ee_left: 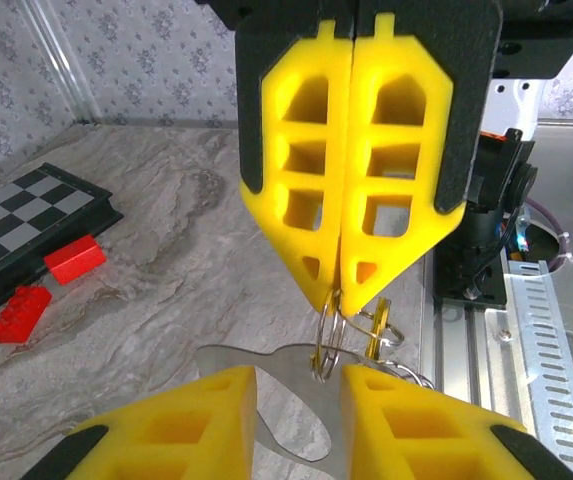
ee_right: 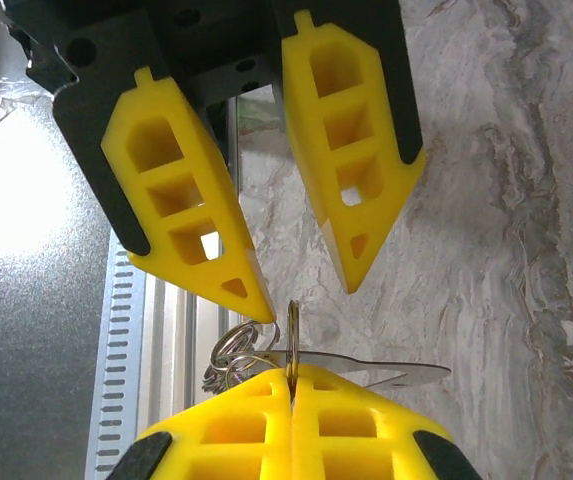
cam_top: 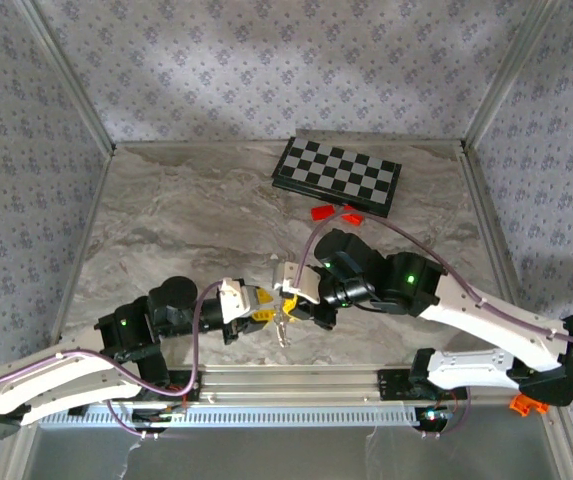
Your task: Put the keys on the keyring
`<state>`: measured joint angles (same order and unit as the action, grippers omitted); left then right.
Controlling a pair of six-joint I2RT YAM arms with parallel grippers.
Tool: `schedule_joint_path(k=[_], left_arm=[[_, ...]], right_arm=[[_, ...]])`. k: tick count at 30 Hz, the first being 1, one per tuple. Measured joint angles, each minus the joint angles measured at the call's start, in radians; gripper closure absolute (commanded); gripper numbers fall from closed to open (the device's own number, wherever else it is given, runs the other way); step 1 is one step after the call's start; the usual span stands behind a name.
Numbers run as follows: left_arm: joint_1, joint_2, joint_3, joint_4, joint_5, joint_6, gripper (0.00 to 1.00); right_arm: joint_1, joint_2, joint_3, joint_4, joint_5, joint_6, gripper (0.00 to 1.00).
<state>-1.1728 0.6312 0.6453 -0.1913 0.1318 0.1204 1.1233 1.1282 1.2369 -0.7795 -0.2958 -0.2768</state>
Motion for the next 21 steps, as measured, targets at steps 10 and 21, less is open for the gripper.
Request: schedule_joint_path(k=[10, 21], left_arm=[[0.000, 0.000, 0.000, 0.030, 0.014, 0.002, 0.79], [0.000, 0.018, 0.000, 0.038, 0.041, 0.001, 0.93]], right_arm=[[0.000, 0.005, 0.000, 0.008, -0.020, -0.002, 1.00], [0.000, 0.005, 0.000, 0.026, -0.026, -0.002, 1.00]])
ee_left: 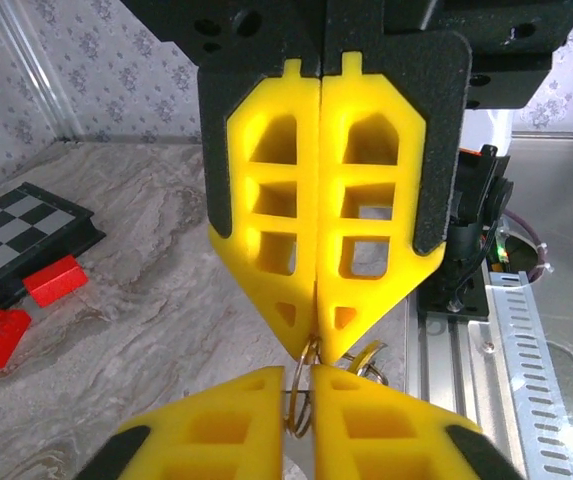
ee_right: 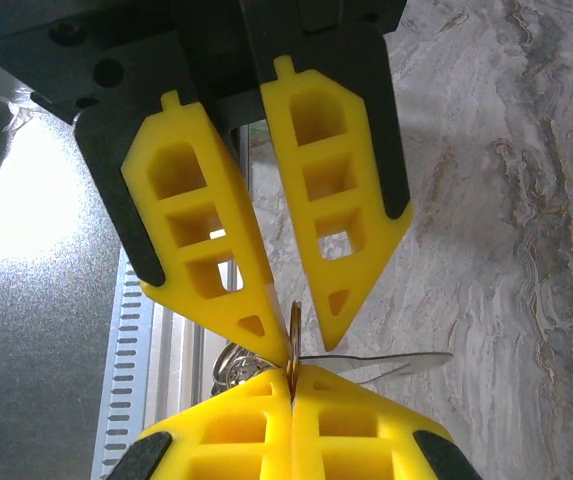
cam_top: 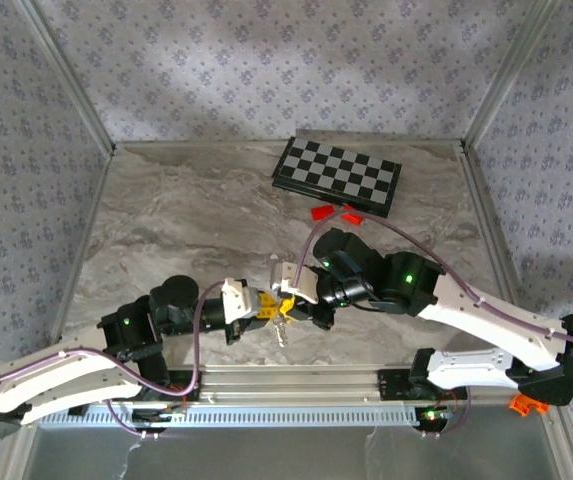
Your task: Put the keys on the keyring
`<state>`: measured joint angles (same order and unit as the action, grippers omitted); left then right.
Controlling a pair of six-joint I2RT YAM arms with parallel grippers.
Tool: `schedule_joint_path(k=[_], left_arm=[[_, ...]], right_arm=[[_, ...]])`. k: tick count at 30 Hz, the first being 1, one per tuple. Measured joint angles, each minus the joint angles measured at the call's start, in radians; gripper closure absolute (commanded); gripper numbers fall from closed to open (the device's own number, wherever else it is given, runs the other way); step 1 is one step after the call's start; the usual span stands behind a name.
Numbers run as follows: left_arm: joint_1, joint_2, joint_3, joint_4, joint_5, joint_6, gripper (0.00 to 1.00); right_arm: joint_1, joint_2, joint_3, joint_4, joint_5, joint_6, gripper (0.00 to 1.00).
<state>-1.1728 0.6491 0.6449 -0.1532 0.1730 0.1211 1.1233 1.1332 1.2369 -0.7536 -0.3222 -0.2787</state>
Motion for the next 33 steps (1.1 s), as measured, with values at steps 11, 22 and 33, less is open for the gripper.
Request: schedule_joint_path(k=[11, 22, 33], left_arm=[[0.000, -0.081, -0.055, 0.075, 0.007, -0.007, 1.00], [0.000, -0.132, -0.150, 0.283, 0.077, -0.056, 1.00], [0.000, -0.144, -0.164, 0.341, 0.098, -0.075, 1.00]], right_arm=[[0.001, -0.022, -0.019, 0.069, -0.008, 0.010, 0.87], [0.000, -0.124, -0.121, 0.198, -0.039, 0.070, 0.75], [-0.009, -0.156, -0.156, 0.292, -0.095, 0.108, 0.70]])
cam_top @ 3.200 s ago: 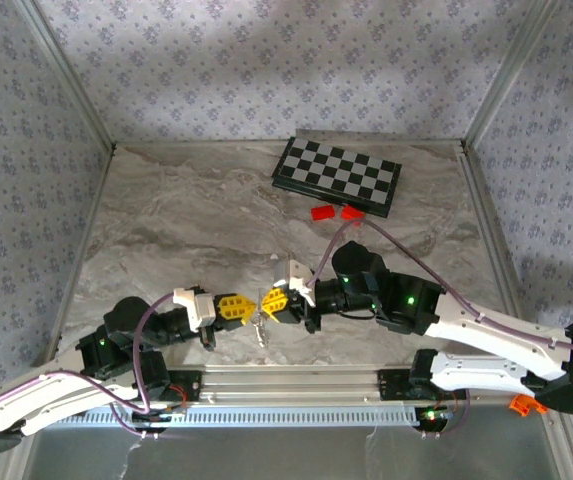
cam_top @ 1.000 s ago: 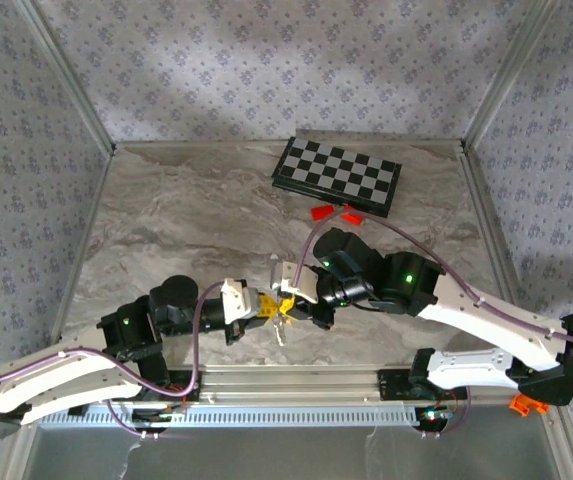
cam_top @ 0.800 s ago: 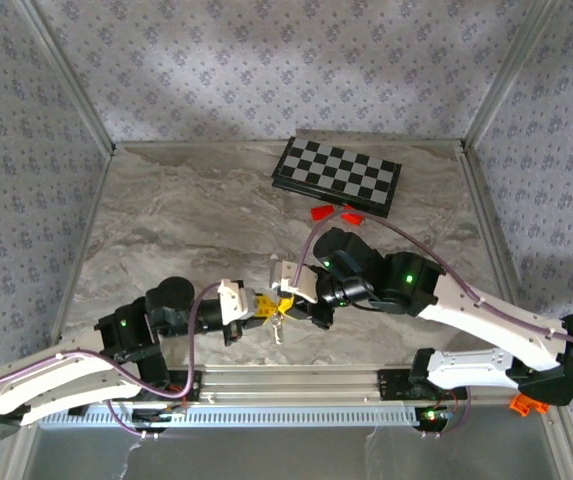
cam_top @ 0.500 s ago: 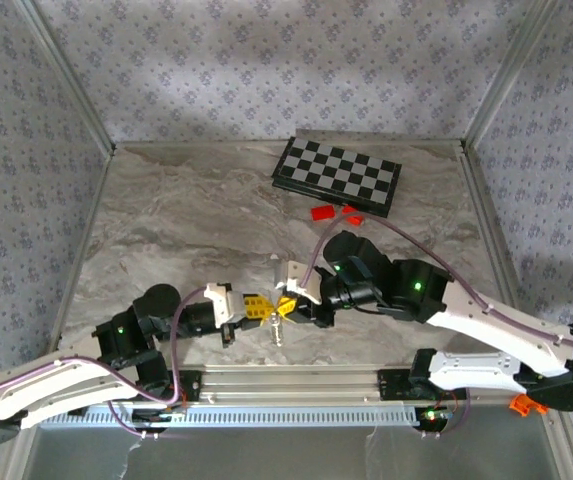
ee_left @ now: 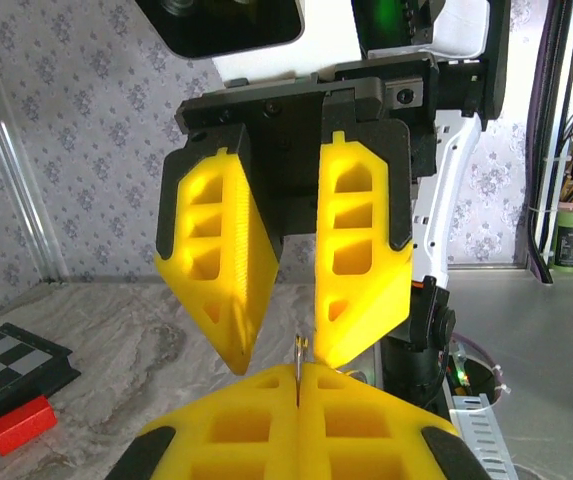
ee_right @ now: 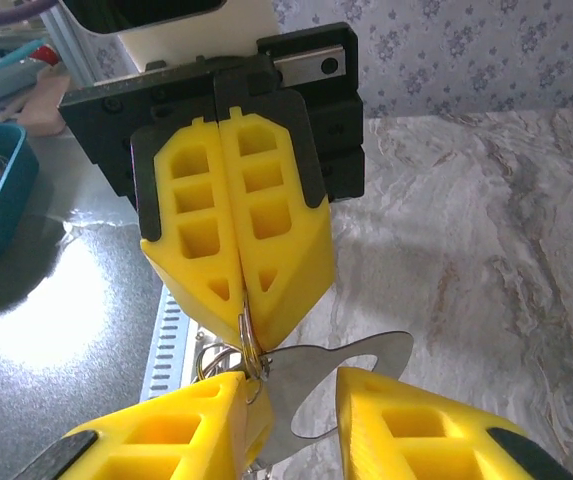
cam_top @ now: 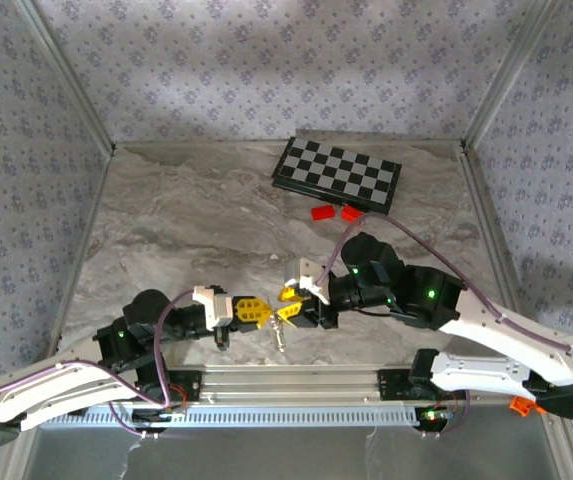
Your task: Put the keys on the keyring
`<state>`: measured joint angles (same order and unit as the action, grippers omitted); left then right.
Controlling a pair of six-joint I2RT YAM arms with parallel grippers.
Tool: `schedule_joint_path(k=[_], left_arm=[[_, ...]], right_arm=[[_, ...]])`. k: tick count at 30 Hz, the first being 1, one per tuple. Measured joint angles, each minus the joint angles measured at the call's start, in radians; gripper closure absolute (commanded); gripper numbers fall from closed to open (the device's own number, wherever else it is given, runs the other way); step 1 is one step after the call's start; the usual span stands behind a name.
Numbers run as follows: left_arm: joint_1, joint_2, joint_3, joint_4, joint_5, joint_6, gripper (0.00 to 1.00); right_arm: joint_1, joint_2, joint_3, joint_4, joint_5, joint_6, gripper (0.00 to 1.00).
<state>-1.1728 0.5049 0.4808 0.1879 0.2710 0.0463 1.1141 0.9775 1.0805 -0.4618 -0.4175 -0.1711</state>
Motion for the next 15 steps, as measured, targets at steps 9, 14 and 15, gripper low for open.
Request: schedule_joint_path(k=[9, 14, 15], left_arm=[[0.000, 0.002, 0.000, 0.011, 0.003, 0.000, 1.00], [0.000, 0.002, 0.000, 0.011, 0.002, 0.000, 1.00], [0.000, 0.002, 0.000, 0.011, 0.002, 0.000, 1.00]], right_arm=[[0.000, 0.000, -0.023, 0.032, -0.033, 0.015, 0.75], [0.000, -0.001, -0.030, 0.055, -0.044, 0.026, 0.75], [0.000, -0.001, -0.031, 0.056, -0.045, 0.026, 0.75]])
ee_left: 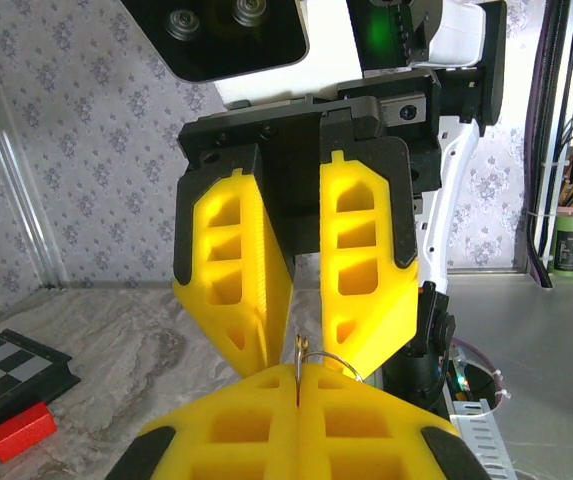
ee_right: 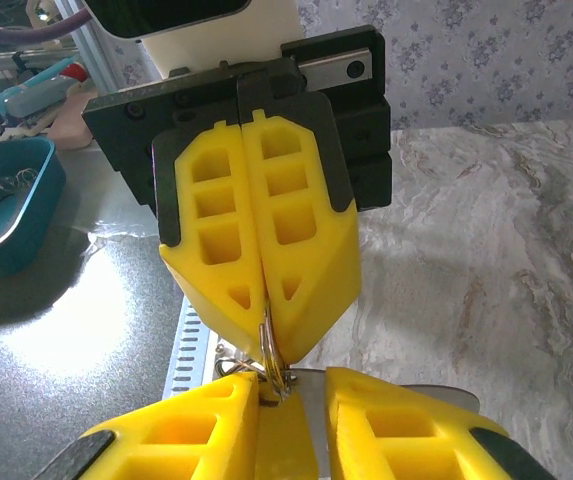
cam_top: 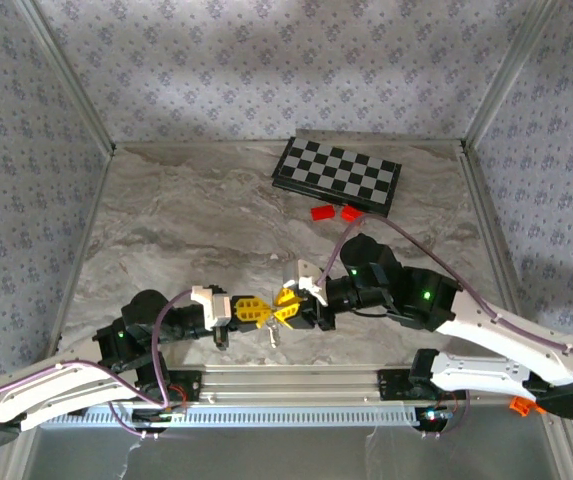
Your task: Put the keys on the keyring
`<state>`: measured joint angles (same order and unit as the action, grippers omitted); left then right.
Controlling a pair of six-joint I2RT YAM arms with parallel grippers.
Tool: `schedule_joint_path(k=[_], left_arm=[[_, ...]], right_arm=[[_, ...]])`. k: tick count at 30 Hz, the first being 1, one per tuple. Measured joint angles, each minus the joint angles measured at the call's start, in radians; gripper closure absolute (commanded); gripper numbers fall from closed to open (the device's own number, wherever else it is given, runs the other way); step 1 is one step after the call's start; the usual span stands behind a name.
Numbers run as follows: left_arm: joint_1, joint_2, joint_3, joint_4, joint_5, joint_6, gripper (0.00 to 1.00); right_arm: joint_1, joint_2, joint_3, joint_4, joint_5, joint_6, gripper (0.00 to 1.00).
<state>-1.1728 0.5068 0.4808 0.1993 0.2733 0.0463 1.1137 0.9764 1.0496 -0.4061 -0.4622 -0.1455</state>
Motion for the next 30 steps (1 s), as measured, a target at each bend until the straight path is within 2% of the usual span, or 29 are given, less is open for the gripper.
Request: schedule_joint_path(k=[12, 19, 22, 25, 30], left_arm=[[0.000, 0.000, 0.000, -0.002, 0.000, 0.000, 1.00], [0.000, 0.000, 0.000, -0.006, 0.000, 0.001, 1.00], [0.000, 0.000, 0.000, -0.011, -0.001, 0.001, 1.00], [0.000, 0.000, 0.000, -0.015, -0.005, 0.001, 1.00], [0.001, -0.001, 0.000, -0.031, -0.020, 0.001, 1.00]], right_arm=[[-0.004, -0.009, 0.000, 0.001, -0.001, 0.000, 0.81], [-0.003, -0.004, 0.000, 0.006, -0.006, 0.000, 0.81], [-0.004, -0.004, 0.000, 0.013, -0.006, 0.001, 0.87], [-0.003, -0.004, 0.000, 0.014, -0.006, 0.002, 0.99], [-0.005, 0.005, 0.001, 0.002, 0.010, 0.007, 1.00]])
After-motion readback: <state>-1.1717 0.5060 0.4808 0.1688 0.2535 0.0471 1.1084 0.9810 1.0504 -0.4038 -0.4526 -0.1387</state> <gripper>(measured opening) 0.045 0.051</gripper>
